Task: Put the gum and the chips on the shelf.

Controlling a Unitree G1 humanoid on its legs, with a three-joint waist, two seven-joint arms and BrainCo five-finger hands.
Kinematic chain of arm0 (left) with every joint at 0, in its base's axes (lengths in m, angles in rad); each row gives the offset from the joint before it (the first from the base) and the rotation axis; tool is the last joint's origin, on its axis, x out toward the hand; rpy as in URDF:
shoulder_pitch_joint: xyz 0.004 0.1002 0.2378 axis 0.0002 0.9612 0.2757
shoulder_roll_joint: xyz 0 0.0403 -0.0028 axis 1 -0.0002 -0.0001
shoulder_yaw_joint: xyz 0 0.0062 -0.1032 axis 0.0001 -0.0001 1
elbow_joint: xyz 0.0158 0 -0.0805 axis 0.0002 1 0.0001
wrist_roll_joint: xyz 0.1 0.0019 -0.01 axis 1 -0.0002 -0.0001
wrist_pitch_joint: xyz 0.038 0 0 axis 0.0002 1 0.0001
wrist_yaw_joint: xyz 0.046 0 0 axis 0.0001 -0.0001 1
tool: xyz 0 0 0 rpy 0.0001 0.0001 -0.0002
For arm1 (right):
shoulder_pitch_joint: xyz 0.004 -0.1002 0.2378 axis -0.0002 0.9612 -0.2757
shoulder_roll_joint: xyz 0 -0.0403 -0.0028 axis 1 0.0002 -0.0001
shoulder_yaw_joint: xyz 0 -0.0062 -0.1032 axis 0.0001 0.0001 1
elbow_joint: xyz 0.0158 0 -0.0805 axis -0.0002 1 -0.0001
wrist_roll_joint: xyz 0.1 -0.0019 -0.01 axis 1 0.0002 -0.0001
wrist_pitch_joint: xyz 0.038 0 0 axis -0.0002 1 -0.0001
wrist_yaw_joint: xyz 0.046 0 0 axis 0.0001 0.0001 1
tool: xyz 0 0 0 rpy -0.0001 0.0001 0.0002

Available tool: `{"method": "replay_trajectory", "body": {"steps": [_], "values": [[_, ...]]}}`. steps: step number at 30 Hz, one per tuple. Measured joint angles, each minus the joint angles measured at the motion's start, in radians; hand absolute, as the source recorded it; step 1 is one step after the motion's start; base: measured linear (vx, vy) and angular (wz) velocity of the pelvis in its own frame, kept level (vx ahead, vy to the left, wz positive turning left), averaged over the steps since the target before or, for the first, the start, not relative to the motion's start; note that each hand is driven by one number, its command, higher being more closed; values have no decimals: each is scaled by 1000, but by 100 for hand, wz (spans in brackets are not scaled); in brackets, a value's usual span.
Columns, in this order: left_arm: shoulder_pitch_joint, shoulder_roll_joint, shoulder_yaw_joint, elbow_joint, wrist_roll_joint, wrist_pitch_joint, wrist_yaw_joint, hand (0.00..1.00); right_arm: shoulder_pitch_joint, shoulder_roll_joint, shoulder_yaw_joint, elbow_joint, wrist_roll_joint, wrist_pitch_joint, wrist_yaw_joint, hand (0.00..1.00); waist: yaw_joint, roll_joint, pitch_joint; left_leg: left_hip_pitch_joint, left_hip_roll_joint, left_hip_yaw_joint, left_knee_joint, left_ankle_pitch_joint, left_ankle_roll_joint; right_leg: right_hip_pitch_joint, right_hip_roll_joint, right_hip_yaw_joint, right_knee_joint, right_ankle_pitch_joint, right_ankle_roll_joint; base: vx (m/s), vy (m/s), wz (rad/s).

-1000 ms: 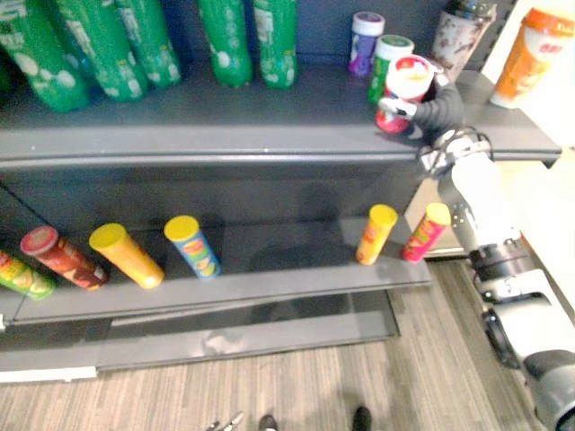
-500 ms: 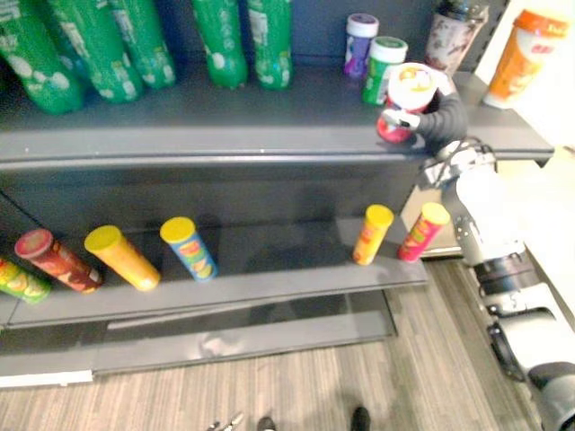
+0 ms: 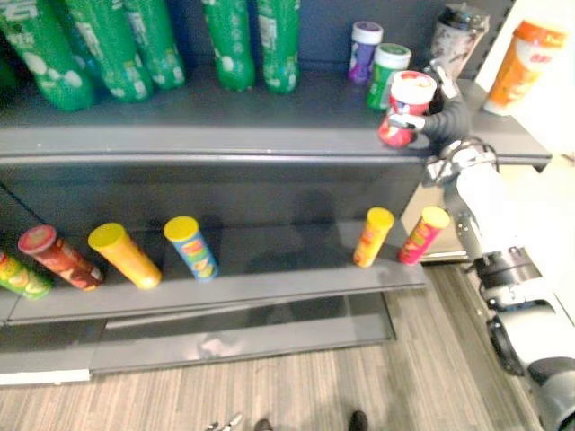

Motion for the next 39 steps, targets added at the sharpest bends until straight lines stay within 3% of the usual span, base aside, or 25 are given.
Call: {"method": "replay_trajectory", "body": {"steps": [19, 25, 27, 39], "values": [[-4, -8, 1, 0, -1, 0, 12, 0, -94, 9, -91, 147, -35, 26, -44, 0, 16, 18, 13, -4, -6, -7, -6, 2, 2, 7, -5, -7, -9, 1, -1, -15, -7, 1], [-3, -8, 4, -1, 0, 1, 11, 0, 30, 9, -92, -98, -26, 17, -25, 0, 10, 22, 21, -5, -1, -6, 0, -1, -3, 10, -1, -8, -16, 2, 0, 0, 0, 0], [-2, -8, 5, -1, 1, 1, 11, 0, 85, 10, -93, -183, -26, -9, -20, 0, 1, 21, 21, -5, 0, -5, 0, -3, -5, 10, 1, -9, -16, 2, 0, 0, 0, 0], [-2, -8, 22, 0, 12, 1, 17, 0, 231, 42, -141, -372, -36, -29, -60, 0, -21, 13, 19, 5, 15, -2, 0, -1, -4, 13, 7, -2, -6, 2, 0, 0, 0, 0]]}}
